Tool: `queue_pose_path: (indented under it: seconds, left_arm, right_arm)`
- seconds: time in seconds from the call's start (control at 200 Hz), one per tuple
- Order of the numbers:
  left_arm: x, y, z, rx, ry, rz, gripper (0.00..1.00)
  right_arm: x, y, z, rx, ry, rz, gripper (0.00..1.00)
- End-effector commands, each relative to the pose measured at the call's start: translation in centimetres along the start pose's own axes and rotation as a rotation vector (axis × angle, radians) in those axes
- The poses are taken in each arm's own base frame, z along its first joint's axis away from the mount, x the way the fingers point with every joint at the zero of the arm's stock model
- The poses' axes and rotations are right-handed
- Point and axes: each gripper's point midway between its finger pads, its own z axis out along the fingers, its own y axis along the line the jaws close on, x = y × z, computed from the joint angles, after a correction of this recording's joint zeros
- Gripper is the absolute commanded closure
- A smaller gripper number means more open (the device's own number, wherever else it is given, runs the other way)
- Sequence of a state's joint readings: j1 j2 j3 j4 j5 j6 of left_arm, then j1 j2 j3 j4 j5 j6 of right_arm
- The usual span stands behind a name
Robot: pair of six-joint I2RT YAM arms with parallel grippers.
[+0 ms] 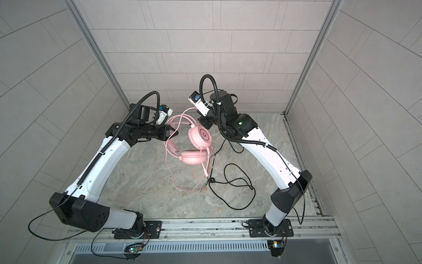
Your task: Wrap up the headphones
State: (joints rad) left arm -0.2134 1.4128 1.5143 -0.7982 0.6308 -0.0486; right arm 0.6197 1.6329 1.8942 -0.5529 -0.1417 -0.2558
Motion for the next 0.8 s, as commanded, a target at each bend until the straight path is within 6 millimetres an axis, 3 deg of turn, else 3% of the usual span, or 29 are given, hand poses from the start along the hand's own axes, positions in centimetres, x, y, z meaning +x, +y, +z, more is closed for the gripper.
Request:
queue_pose_path:
  seconds: [0.0,0.44,0.666,0.796]
  left_arm:
    - [-0.9,-0.9,-2.1,0.008,-0.05,0.018,1.0]
    - [-1.2,-1.4,-4.0,0.022,-0.103,0.054,1.0]
    - [-2.2,-3.1,-5.7,0.071,-0.156,0.062,1.0]
    - [-2.7,-4.2,-6.5,0.126,-0.18,0.045,1.0]
  right_arm:
    - [-1.1,-2.1,-2.0,0.042,-0.073,0.078,1.0]
    - [2.7,-9.3,-2.6,0.111,-0.105,0.326,1.0]
    - [7.0,-11.1,0.2,0.14,-0.038,0.442,1.0]
    - [9.4,-10.6,2.2,0.114,-0.003,0.481,1.0]
